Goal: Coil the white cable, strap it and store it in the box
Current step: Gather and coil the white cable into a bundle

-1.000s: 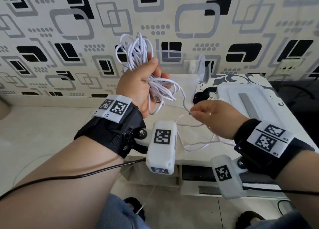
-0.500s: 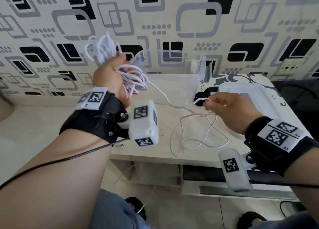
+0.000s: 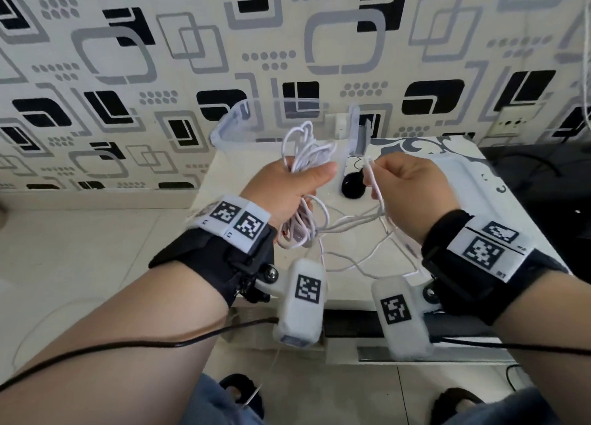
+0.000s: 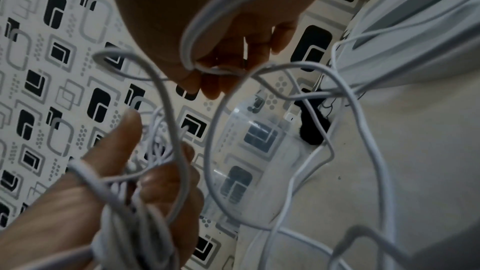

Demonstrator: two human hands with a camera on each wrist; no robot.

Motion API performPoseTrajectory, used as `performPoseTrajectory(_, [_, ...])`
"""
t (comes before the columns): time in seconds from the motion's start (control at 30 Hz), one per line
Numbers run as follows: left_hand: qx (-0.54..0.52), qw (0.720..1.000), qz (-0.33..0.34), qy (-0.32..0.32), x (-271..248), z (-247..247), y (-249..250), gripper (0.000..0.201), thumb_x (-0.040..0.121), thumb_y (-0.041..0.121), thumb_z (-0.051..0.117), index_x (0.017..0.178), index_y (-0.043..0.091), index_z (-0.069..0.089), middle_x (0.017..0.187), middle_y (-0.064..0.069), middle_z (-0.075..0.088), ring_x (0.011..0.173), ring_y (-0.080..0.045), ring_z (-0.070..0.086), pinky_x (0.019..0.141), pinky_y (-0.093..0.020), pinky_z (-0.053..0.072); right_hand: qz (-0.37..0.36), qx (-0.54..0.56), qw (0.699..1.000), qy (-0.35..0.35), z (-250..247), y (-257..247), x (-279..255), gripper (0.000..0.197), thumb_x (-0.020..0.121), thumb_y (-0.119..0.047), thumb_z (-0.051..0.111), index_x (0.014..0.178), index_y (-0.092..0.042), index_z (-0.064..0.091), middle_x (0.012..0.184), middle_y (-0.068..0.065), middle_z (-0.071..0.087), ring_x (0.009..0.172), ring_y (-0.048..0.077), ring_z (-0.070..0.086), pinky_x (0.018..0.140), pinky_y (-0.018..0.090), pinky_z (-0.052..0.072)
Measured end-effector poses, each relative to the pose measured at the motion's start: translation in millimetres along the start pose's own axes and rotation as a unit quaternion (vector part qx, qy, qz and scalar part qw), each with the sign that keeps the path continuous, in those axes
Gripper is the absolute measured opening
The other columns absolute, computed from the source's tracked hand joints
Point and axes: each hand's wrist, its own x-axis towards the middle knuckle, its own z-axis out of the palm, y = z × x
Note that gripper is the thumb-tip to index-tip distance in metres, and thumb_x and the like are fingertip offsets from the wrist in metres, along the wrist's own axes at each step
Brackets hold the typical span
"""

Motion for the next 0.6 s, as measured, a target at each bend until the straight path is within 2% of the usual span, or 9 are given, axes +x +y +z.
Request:
performPoseTrajectory(0.1, [0.050,0.998,0.027,-0.030,-7.1,16.7,4.9,0.058,0.037,0.085,0.064,0.040,0.028,0.050,0.045,0.006,0.042,0.041,-0.018,0.040,0.048,-0.029,0.035,-0.015,-0.045,0.999,0.005,3.5,-1.4,-0.5,0.034,0.086,-0.033,0.054,0.075,-0.002,0.063,0.068,0.016,0.058,0.062,0.020,0.047,0.060,0.029,0.038])
performPoseTrajectory(0.13, [0.066,0.997,0.039,-0.034,-7.5,20.9,5.0,0.062,0.032,0.090,0.058,0.041,0.028,0.051,0.047,0.004,0.042,0.043,-0.019,0.040,0.050,-0.032,0.036,-0.019,-0.060,0.998,0.008,4.0,-0.6,-0.4,0.035,0.086,-0.034,0.054,0.077,-0.002,0.063,0.072,0.019,0.060,0.063,0.025,0.047,0.061,0.030,0.040])
performPoseTrajectory(0.2, [0.068,0.996,0.044,-0.026,-6.5,26.9,3.3,0.070,0.025,0.094,0.053,0.045,0.027,0.053,0.048,0.003,0.044,0.045,-0.020,0.044,0.053,-0.037,0.041,-0.024,-0.094,0.995,0.010,4.9,0.6,-0.9,0.034,0.086,-0.035,0.051,0.076,-0.005,0.064,0.068,0.016,0.060,0.064,0.030,0.051,0.067,0.034,0.042])
performPoseTrajectory(0.23, [0.057,0.997,0.041,-0.018,-5.8,28.9,2.5,0.073,0.022,0.094,0.054,0.050,0.027,0.054,0.049,0.003,0.047,0.047,-0.021,0.046,0.055,-0.038,0.043,-0.029,-0.112,0.993,0.010,5.0,1.0,-1.6,0.033,0.087,-0.036,0.049,0.075,-0.009,0.064,0.066,0.010,0.061,0.066,0.028,0.055,0.072,0.036,0.044])
performPoseTrajectory(0.33, [0.035,0.999,0.033,-0.001,-4.5,33.6,2.5,0.092,0.017,0.094,0.054,0.070,0.020,0.055,0.054,0.001,0.050,0.056,-0.023,0.050,0.059,-0.039,0.044,-0.049,-0.151,0.987,0.013,5.0,-1.0,-5.1,0.032,0.090,-0.038,0.045,0.080,-0.016,0.065,0.074,0.004,0.068,0.075,0.025,0.060,0.085,0.045,0.045])
performPoseTrajectory(0.4, [0.028,0.999,0.028,-0.015,-6.2,37.2,5.3,0.078,0.030,0.089,0.062,0.068,0.022,0.055,0.056,0.000,0.046,0.056,-0.023,0.046,0.059,-0.038,0.042,-0.060,-0.175,0.982,0.023,4.0,-2.6,-7.1,0.033,0.092,-0.037,0.042,0.079,-0.016,0.063,0.072,0.004,0.068,0.077,0.026,0.059,0.089,0.045,0.041])
performPoseTrajectory(0.47, [0.025,0.998,0.028,-0.041,-8.9,39.2,9.7,0.039,0.054,0.070,0.067,0.057,0.032,0.059,0.052,0.003,0.043,0.047,-0.020,0.044,0.056,-0.034,0.041,-0.064,-0.201,0.977,0.031,3.6,-3.0,-8.0,0.032,0.092,-0.036,0.040,0.074,-0.014,0.058,0.067,0.004,0.063,0.074,0.028,0.057,0.088,0.041,0.038])
performPoseTrajectory(0.53, [0.025,0.998,0.018,-0.051,-7.9,39.6,8.4,0.025,0.053,0.053,0.071,0.056,0.031,0.061,0.047,0.006,0.046,0.043,-0.017,0.047,0.054,-0.032,0.044,-0.047,-0.205,0.977,0.033,2.5,-2.7,-7.6,0.030,0.091,-0.032,0.041,0.068,-0.014,0.050,0.059,0.002,0.054,0.069,0.028,0.053,0.083,0.039,0.035])
performPoseTrajectory(0.6, [0.027,0.999,-0.006,-0.039,-5.5,39.0,4.2,0.024,0.048,0.038,0.071,0.063,0.025,0.057,0.049,0.004,0.051,0.047,-0.021,0.053,0.057,-0.037,0.048,-0.013,-0.176,0.984,0.024,0.2,-3.8,-6.8,0.029,0.089,-0.028,0.041,0.063,-0.016,0.043,0.058,0.000,0.049,0.067,0.027,0.049,0.080,0.038,0.036])
